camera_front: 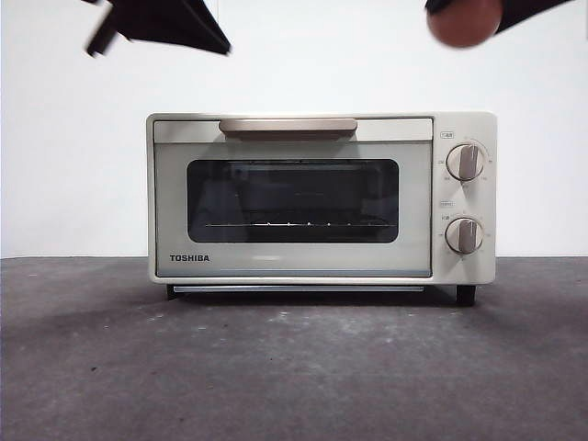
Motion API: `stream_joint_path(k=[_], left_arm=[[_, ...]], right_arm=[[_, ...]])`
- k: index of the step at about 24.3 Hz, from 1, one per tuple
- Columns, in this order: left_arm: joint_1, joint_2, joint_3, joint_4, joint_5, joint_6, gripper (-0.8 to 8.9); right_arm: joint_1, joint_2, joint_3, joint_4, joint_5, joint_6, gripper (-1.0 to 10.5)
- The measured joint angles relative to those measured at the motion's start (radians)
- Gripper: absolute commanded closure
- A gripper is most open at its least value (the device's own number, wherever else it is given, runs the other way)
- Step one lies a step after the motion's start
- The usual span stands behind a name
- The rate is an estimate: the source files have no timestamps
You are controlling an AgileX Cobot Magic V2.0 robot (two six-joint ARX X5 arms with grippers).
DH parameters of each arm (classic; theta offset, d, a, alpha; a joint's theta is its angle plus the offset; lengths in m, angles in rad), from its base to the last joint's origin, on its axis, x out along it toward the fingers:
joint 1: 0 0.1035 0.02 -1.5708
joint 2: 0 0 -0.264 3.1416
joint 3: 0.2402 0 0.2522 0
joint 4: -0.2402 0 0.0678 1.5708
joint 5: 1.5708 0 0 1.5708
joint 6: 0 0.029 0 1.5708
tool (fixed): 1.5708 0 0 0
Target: Eggoven
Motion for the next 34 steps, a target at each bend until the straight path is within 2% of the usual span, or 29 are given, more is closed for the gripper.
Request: stream_joint_path(k=[6,11,15,27,34], left_arm=[[-0.019,0.132,0.093,0.002,-0.008,0.039,8.08],[-0.033,0.176,0.098,0.003,-0.029,0.055,8.08],[-0.044,0.194,0.098,0.011,-0.072,0.075,8.08],[-0.057,0.213,0.098,0.005,-0.098,0.111,8.08],[-0.083,0.213,0.116,-0.053,-0.101,0.143,8.08]], right_arm=[[0.0,-0.041,0.0,-0.002,0.0,-0.013,9.4],[0.0,-0.043,0.0,-0.003,0.003,-0.017,9.4],[0.0,-0.043,0.0,-0.003,0.003,-0.017,9.4],[0.0,-0.043,0.0,0.003,0.003,-0.017,9.4],[0.0,-0.043,0.0,0.011,0.003,-0.018,9.4]])
